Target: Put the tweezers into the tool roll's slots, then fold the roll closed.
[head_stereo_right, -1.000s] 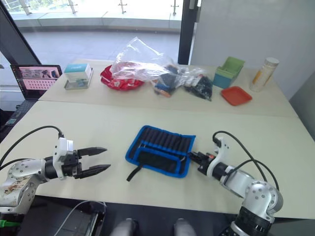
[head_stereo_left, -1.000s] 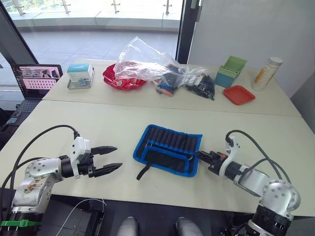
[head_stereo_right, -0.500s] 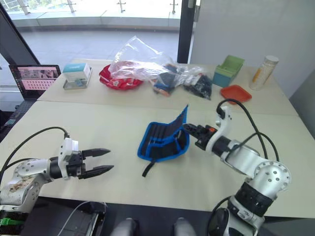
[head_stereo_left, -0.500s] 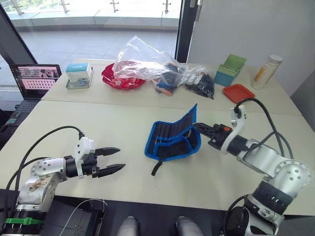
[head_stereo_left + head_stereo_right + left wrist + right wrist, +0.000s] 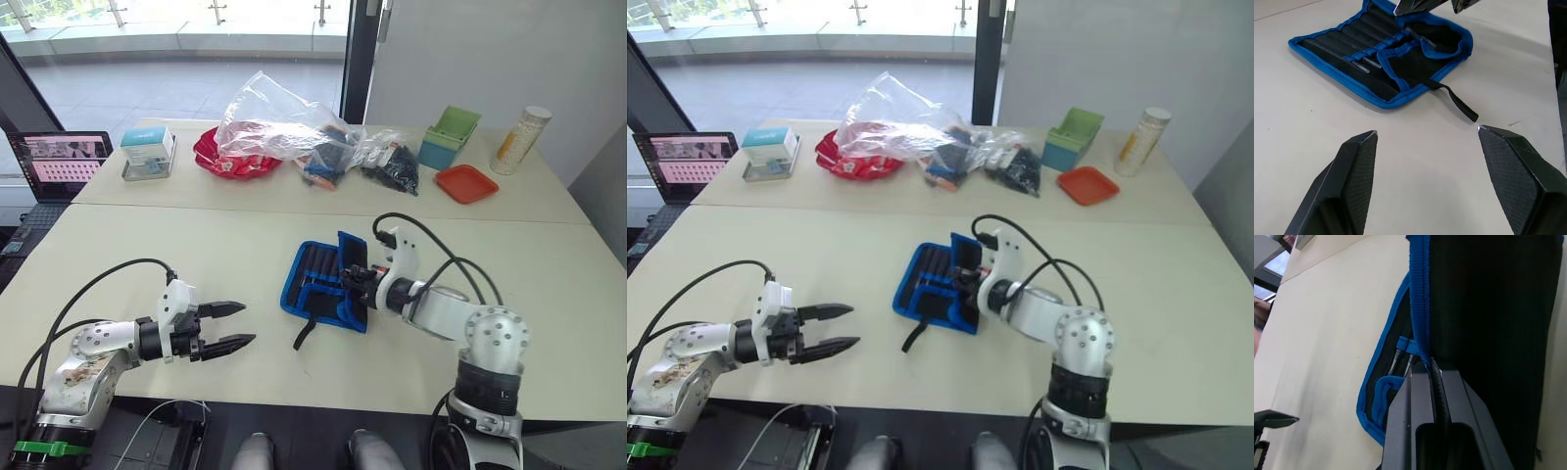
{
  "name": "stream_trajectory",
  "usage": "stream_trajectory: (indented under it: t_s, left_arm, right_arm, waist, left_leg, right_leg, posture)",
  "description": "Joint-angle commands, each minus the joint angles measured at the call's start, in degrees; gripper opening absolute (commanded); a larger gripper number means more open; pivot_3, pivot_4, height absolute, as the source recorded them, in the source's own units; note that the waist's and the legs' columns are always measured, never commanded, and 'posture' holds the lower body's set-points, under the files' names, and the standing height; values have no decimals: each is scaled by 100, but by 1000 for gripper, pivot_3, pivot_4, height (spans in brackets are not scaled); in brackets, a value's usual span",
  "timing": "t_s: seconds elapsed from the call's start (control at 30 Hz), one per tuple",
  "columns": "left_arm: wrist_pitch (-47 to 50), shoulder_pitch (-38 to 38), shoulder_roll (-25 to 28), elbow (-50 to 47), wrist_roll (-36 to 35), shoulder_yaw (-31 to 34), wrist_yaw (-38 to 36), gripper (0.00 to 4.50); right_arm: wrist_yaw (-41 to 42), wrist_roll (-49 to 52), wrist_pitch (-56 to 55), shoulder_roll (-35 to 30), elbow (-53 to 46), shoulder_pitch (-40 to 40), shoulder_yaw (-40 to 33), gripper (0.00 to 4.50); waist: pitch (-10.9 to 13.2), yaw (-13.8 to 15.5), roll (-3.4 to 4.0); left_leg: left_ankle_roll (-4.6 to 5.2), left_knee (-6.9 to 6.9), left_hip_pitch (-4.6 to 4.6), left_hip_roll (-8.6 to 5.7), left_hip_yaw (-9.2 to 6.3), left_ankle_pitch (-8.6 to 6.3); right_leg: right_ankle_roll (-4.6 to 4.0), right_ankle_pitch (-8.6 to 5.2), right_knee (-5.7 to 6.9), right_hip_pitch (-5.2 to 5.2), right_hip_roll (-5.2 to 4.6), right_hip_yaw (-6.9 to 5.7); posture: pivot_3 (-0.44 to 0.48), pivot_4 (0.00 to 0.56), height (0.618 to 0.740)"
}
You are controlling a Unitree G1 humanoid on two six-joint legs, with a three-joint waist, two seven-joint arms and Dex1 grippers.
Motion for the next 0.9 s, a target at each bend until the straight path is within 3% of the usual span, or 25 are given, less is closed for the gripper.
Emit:
stream_trajectory:
  t_s: [0.03,0.23,0.33,0.47,0.67,0.9]
  left_arm:
    - [54,-13,10,-221,-55,71,59,3473]
    - [95,10,34,-233,-48,111,85,3473]
    - [120,107,45,-316,-75,138,90,3473]
    - [181,206,51,-442,-122,187,148,3473]
    - [321,248,-15,-506,-166,161,248,3473]
    - [282,97,-181,-396,-87,70,304,3473]
  right_arm:
    - [110,-582,-522,245,158,127,384,28]
    - [412,-1649,-974,132,425,406,1079,28]
    - [743,-1808,-1108,17,323,563,1238,927]
    - [994,-1423,-1108,140,73,564,796,2358]
    - [1792,-781,-741,-502,-464,278,475,4359]
    - [2668,-187,-632,-1389,-602,-75,37,4359]
  waist:
    - [0,5,0]
    - [-3,-12,-2]
    - [-6,2,-8]
    - [-8,13,-11]
    - [-5,58,-9]
    - [-3,26,-8]
  left_leg:
    - [0,0,0,-1,0,0]
    - [0,0,11,4,2,0]
    - [0,0,20,4,2,0]
    - [0,1,18,3,2,0]
    - [-2,3,10,-4,1,1]
    - [-2,0,5,-1,1,1]
  right_leg:
    - [0,0,0,0,-1,0]
    - [0,0,1,3,2,0]
    - [0,0,1,11,2,-1]
    - [0,0,0,14,0,0]
    - [0,0,-2,12,-6,0]
    - [0,0,-3,5,-2,0]
  posture:
    - [0,150,723]
    - [0,150,723]
    - [0,150,723]
    - [0,150,723]
    - [0,150,723]
    - [0,150,723]
